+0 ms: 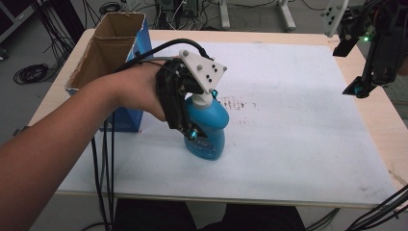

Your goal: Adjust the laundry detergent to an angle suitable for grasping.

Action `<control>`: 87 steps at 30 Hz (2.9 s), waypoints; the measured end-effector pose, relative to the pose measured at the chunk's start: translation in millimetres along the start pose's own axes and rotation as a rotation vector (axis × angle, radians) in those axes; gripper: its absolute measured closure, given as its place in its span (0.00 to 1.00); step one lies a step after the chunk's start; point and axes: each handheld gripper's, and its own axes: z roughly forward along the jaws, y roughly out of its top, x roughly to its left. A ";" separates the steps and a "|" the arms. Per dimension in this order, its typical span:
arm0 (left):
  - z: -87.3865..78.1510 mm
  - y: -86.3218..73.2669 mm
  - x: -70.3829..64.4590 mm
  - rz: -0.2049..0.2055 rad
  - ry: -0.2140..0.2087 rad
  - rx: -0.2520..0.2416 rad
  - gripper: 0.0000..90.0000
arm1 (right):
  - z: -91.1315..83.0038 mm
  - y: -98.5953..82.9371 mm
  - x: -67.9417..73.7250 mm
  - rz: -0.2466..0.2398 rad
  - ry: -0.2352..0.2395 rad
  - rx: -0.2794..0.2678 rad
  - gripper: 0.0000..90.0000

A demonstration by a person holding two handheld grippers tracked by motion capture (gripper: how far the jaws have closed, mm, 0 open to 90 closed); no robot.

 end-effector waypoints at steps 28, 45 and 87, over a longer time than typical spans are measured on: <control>-36.0 2.6 -1.4 -0.090 0.049 0.175 0.15 | -1.9 -0.3 0.4 -0.008 -0.001 -0.009 0.02; -67.8 9.6 -1.4 -0.166 0.061 0.308 0.08 | -1.1 3.4 -2.0 -0.019 0.001 -0.013 0.02; -89.0 12.6 40.0 -0.377 0.020 0.541 0.02 | 8.6 11.8 -2.6 -0.036 0.014 -0.028 0.02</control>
